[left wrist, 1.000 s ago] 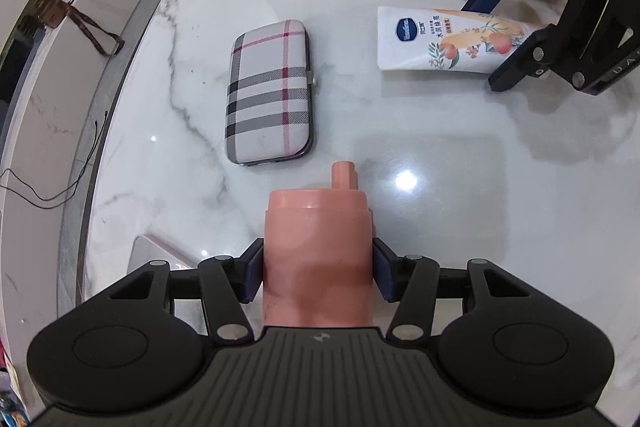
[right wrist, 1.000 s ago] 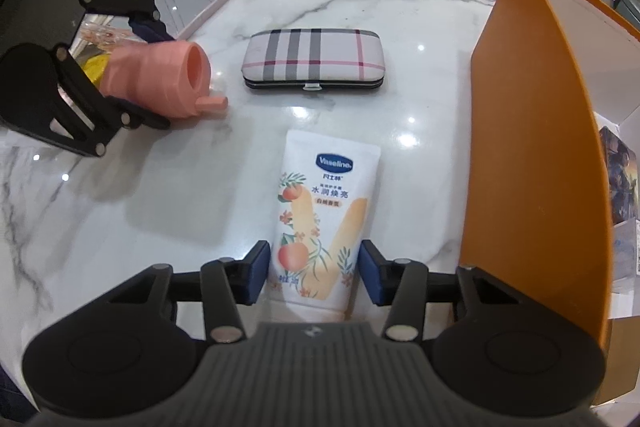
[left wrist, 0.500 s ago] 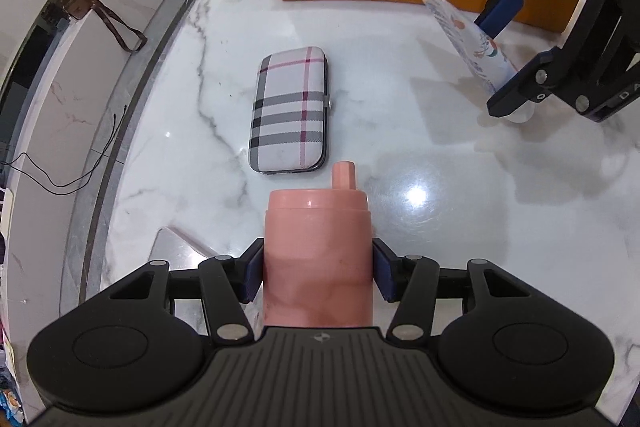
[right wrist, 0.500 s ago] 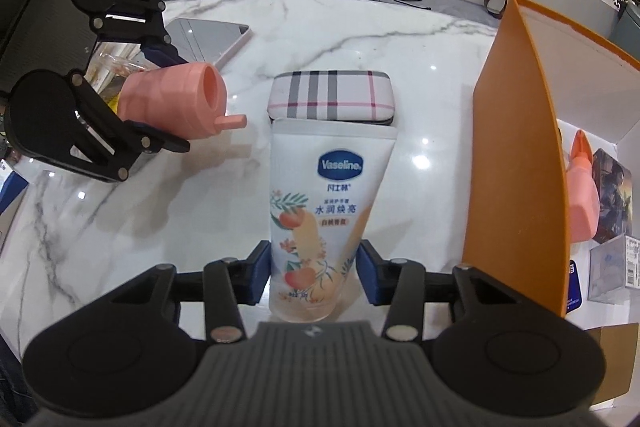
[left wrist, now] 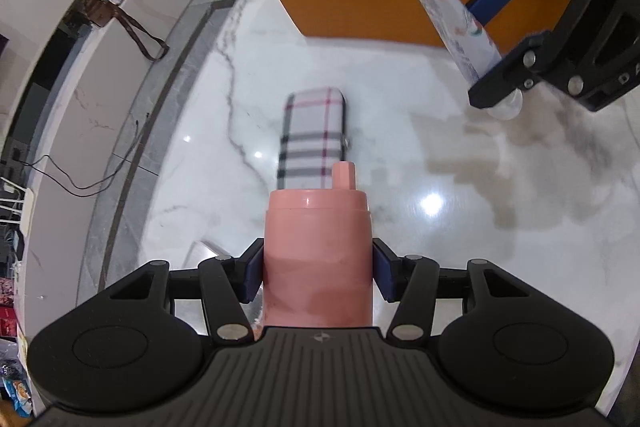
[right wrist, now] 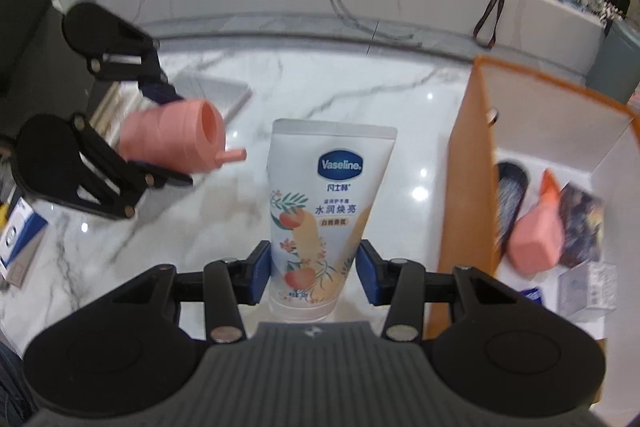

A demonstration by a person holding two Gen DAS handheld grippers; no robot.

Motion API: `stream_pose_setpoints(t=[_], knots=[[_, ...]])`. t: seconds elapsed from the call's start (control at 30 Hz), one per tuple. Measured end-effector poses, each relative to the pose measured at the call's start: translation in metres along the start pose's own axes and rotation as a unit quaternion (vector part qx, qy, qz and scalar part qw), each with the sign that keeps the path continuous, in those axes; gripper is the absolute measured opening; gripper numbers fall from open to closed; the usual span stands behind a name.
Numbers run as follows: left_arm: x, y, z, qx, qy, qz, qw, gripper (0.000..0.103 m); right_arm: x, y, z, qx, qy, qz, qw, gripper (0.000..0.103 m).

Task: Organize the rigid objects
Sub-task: 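Lift the pink bottle and Vaseline tube and carry them over the orange box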

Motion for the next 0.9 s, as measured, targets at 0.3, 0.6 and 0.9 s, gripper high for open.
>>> stream_pose_setpoints(t=[0.3, 0.6, 0.9], knots=[[0.027, -0.045, -0.002, 0.0, -0.016, 0.029, 0.9994, 0.062, 0.054, -0.026, 0.032, -0.044, -0.008, 0.068, 0.997, 0.047], [0.041, -0.091, 0.006, -0.024, -0.03, 0.049, 0.9981, 0.062, 0.082, -0.032, 0.062, -0.073, -0.005, 0.095, 0.993, 0.047], [0.05, -0.135, 0.01, -0.033, -0.03, 0.074, 0.9963, 0.062, 0.104, -0.033, 0.092, -0.103, -0.006, 0.117, 0.988, 0.047]])
Point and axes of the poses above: each gripper's, at about its wrist camera, not at the fingertips, and x roughly against the way its jaws point, z to its right, y to its underside, the point moved 7 cm from there along -x, roughly the way its jaws point, and after that the axes turned 9 degrees about -x, right-handed, at the moved point
